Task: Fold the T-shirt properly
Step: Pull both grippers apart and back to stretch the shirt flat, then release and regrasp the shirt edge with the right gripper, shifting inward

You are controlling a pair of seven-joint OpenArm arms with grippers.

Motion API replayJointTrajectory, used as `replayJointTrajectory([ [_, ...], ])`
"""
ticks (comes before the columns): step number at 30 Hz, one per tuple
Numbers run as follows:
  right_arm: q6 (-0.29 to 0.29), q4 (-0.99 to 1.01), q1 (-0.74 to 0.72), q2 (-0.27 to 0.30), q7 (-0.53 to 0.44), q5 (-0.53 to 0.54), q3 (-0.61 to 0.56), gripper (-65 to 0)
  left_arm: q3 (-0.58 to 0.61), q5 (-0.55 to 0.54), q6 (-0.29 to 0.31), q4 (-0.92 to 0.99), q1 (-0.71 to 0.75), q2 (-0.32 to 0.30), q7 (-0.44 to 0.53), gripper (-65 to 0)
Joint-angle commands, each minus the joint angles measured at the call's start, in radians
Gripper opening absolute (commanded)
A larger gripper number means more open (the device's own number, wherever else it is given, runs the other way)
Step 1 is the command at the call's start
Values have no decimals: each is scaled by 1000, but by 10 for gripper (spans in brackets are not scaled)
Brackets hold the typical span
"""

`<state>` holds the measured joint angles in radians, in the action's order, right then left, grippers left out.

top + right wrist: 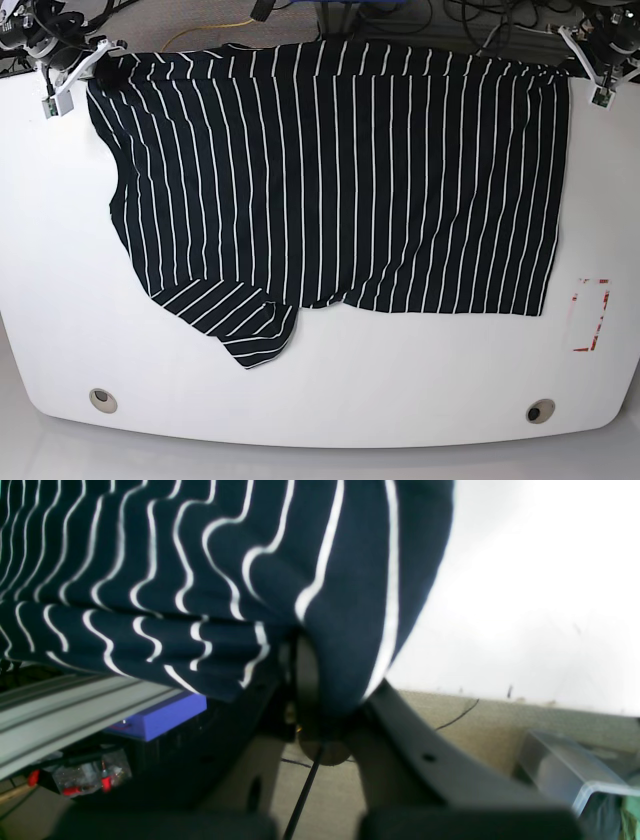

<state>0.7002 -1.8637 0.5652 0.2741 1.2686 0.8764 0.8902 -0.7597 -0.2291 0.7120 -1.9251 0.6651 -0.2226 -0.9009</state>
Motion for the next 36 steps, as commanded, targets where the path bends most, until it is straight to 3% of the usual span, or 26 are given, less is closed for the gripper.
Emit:
replayJointTrajectory([
  [1, -2, -17, 6, 21, -17, -9, 14, -650, 4, 23, -14, -18, 8, -19, -2, -650],
  [5, -2, -18, -6, 0, -23, -9, 14, -650, 13, 20, -14, -20, -12, -19, -2, -650],
  [16, -2, -11, -159, -34, -19, -15, 7, -650, 22, 29, -14, -17, -249, -21, -4, -650],
  [23, -2, 52, -267, -31, -23, -18, -49, -650, 119, 98, -14, -14, -362, -24, -4, -650],
  [32, -2, 226, -445, -31, -48, -204, -67, -650, 159, 165, -14, 177, -542, -28, -4, -650],
  [36, -2, 266, -491, -29, -51, -253, -67, -650, 190, 165, -14, 252, -592, -65, -2, -650],
])
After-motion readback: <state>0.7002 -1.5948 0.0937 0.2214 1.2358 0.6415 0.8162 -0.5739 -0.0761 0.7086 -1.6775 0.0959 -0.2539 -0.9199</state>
